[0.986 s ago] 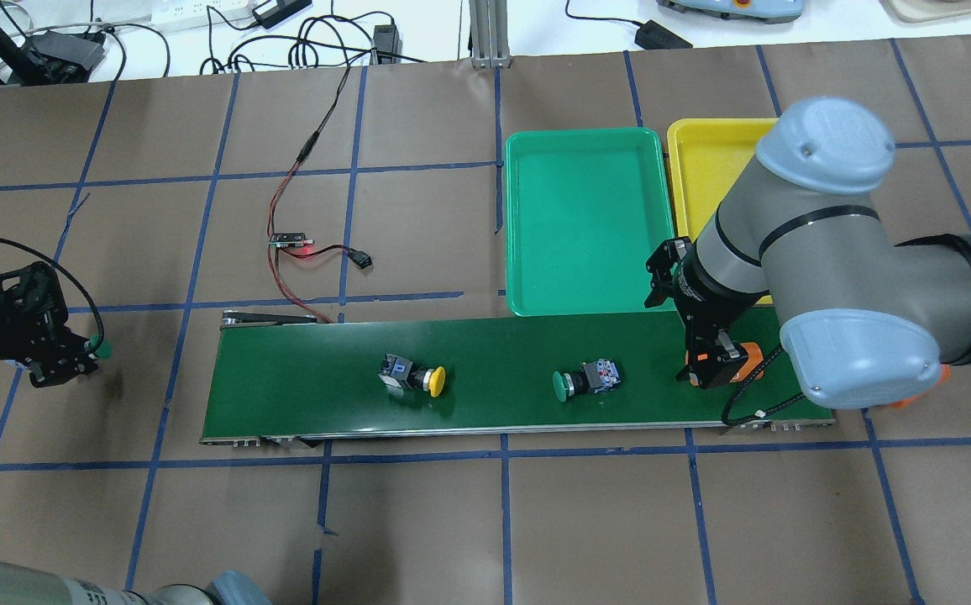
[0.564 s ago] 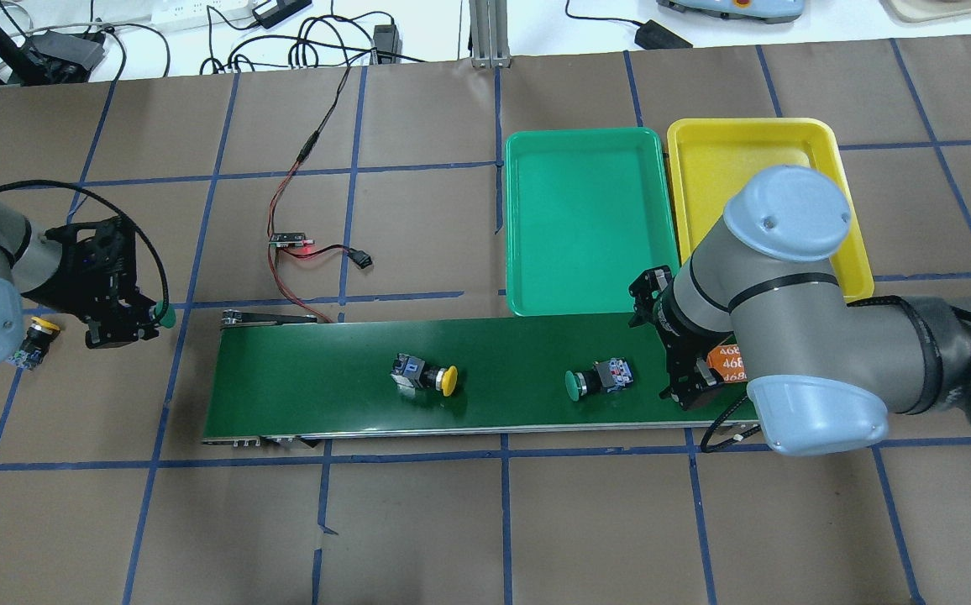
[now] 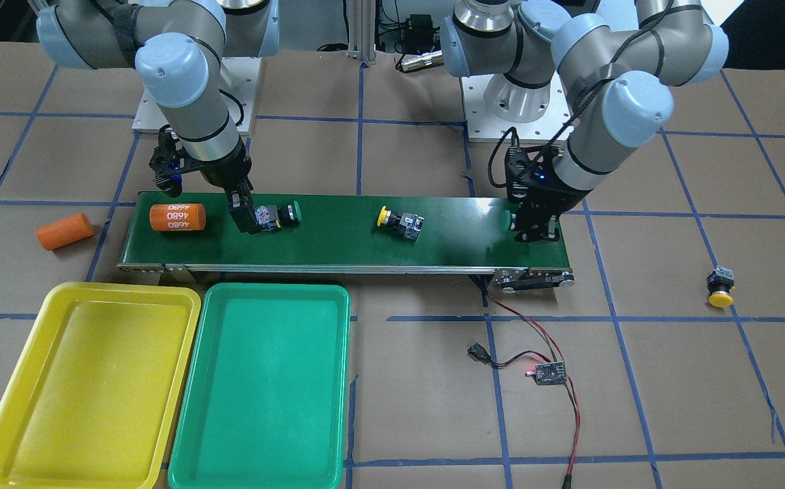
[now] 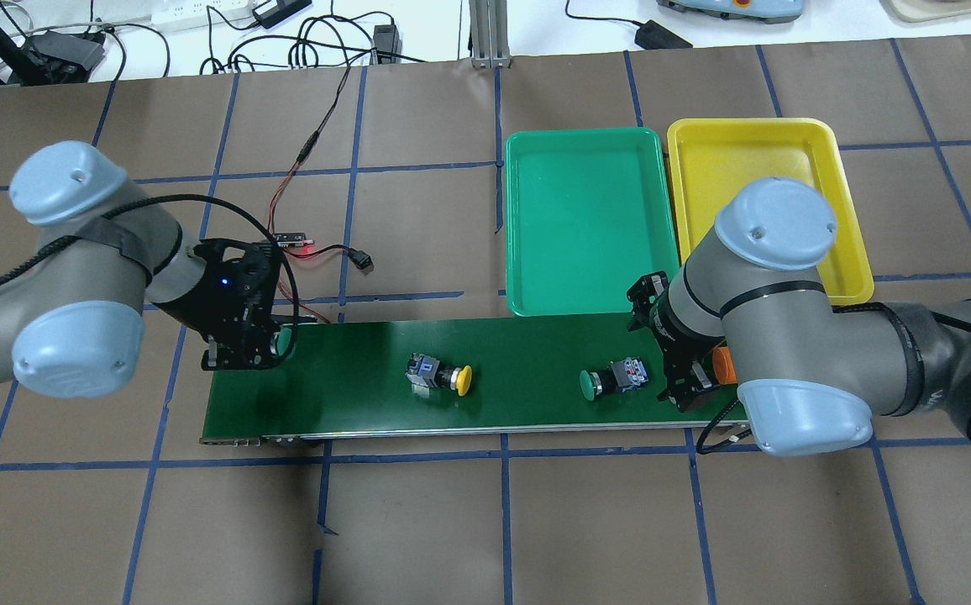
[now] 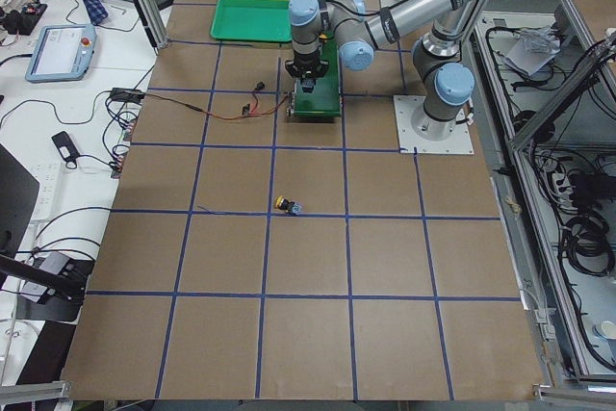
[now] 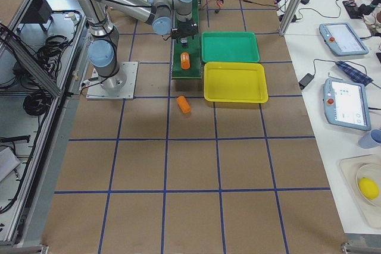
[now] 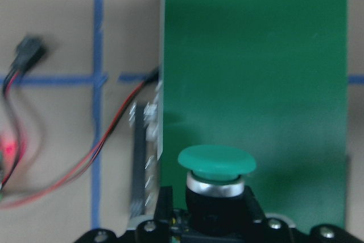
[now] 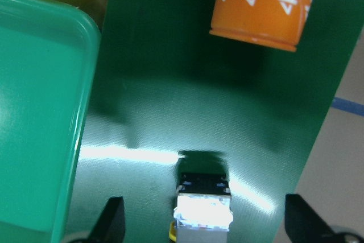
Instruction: Sort buttons by color to trays
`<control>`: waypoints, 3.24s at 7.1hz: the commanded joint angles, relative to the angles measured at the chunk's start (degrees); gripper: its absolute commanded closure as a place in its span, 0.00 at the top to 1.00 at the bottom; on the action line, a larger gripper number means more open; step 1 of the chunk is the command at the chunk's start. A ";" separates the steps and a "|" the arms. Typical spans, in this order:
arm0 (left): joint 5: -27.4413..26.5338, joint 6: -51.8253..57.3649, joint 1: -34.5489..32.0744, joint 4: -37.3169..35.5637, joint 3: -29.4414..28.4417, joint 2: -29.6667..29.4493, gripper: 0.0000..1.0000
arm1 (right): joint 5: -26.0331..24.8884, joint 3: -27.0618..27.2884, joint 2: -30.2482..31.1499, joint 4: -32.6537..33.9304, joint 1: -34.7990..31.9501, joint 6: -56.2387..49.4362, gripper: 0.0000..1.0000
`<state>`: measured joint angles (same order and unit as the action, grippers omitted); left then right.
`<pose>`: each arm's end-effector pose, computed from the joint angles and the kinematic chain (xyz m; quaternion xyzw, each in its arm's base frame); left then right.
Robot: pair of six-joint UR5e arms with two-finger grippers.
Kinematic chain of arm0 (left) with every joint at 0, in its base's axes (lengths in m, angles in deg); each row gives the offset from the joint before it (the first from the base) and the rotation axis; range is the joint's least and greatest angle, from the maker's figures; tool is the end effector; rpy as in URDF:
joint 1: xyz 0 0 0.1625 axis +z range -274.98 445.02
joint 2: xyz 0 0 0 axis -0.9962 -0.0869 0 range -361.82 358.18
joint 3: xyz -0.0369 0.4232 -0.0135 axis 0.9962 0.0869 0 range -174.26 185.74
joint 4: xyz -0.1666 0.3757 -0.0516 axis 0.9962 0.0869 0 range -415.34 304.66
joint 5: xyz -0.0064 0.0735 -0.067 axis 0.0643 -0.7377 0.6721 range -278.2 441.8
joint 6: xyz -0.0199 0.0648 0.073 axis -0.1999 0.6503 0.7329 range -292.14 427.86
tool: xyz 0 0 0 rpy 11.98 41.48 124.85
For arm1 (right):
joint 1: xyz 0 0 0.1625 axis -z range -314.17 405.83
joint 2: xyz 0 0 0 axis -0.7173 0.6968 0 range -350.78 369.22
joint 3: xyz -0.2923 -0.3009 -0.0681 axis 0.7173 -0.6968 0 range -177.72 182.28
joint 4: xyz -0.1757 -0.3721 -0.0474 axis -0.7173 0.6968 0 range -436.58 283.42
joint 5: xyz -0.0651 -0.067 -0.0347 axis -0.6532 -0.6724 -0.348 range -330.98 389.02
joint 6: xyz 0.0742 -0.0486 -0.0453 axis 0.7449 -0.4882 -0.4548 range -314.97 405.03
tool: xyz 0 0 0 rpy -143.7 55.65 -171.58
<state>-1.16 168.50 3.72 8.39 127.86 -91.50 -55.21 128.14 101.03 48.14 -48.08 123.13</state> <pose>-0.0801 -0.4378 0.2729 -0.7147 -0.6951 0.0222 0.0747 0.1710 -0.4016 0.2697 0.6021 0.7968 0.0286 0.0418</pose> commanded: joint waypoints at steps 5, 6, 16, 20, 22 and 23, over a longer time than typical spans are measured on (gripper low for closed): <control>2.45 -5.81 10.74 -6.24 -0.01 -0.23 1.00 | -2.51 -0.97 -6.02 5.10 0.13 0.22 0.89; 4.28 -5.81 16.29 -6.24 -0.90 -1.89 1.00 | -2.17 -1.05 -6.11 5.01 0.39 0.22 0.21; 6.32 -19.35 44.02 -13.63 -13.48 -23.52 1.00 | 0.56 -18.92 -12.40 2.28 3.72 -0.57 0.00; 5.70 -17.42 44.03 -14.42 -14.01 -25.73 0.22 | 1.17 -28.56 -24.64 5.53 3.65 -0.57 0.00; 2.46 -15.66 43.07 -13.89 -13.83 -24.24 0.00 | 1.35 -27.78 -26.23 10.19 3.39 0.13 0.86; 2.62 -13.74 41.84 -13.46 -13.92 -23.28 0.00 | 1.35 -27.68 -26.15 10.37 3.21 -0.04 1.00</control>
<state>2.00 152.87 46.80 -5.56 113.96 -115.87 -53.90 100.20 75.28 57.51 -44.70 123.20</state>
